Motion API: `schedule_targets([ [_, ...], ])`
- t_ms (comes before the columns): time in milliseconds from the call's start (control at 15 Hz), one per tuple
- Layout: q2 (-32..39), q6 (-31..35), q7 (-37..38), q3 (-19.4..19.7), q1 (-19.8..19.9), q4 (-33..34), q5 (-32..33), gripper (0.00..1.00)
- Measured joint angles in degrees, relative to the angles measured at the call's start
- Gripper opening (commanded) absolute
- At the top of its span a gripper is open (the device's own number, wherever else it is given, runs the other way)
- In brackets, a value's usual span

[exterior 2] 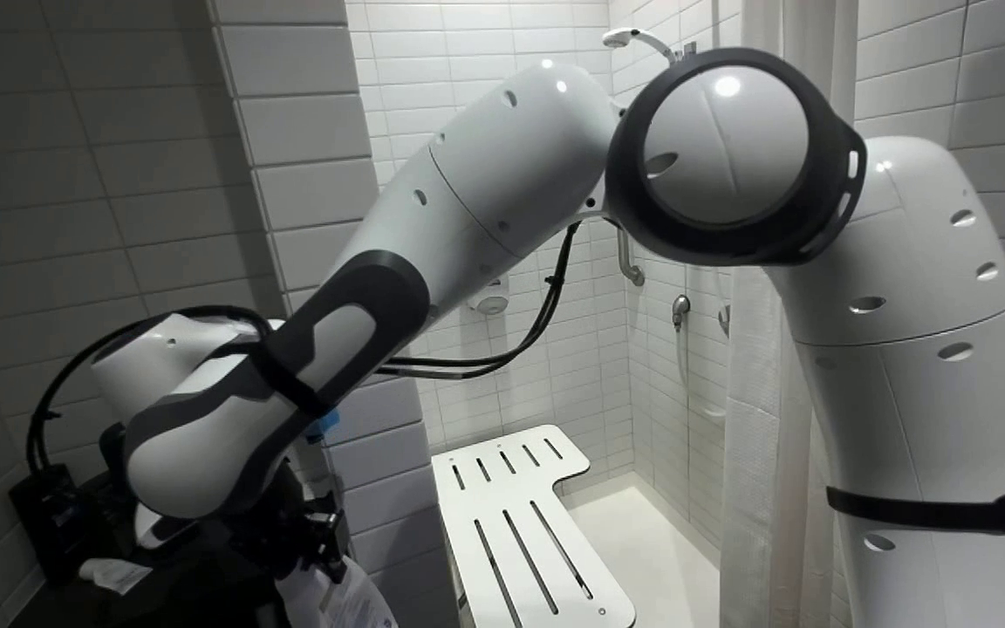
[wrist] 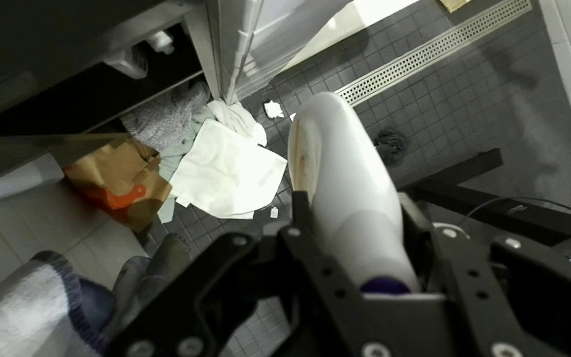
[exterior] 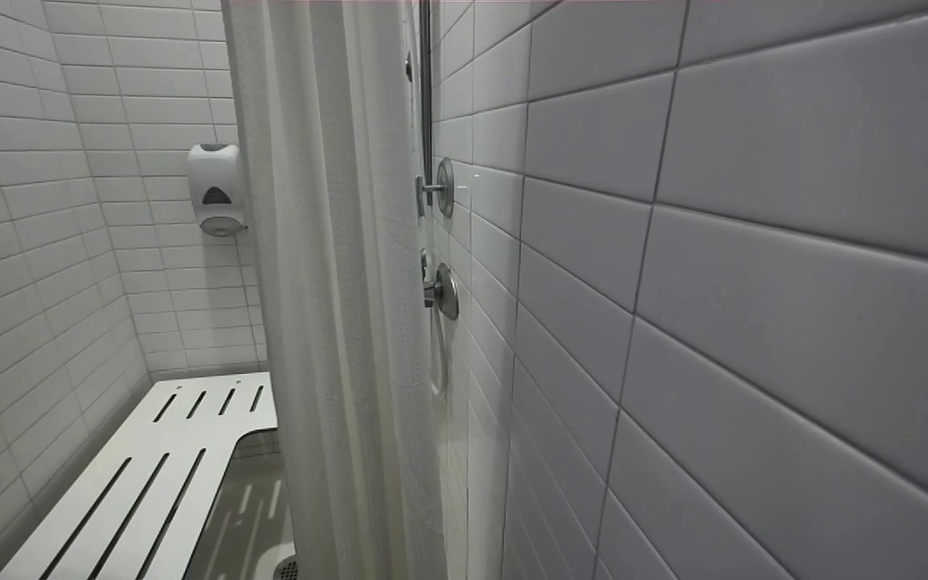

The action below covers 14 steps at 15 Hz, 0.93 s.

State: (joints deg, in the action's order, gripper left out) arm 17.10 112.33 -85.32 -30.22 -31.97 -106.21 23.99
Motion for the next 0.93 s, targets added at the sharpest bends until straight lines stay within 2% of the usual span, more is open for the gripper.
schedule_targets([
  [333,3.2,-3.3,-0.2,0.0,-4.0,8.7,0.4,0.19],
  [400,3.8,-3.5,0.1,0.2,-4.8,10.3,0.9,0.44],
  [733,4.6,-3.6,0.9,1.8,-6.7,11.9,3.1,0.44],
  [800,4.6,-3.6,0.9,1.9,-6.7,11.9,3.1,0.19],
  [933,4.6,-3.6,0.8,2.0,-6.7,11.8,3.0,0.19],
])
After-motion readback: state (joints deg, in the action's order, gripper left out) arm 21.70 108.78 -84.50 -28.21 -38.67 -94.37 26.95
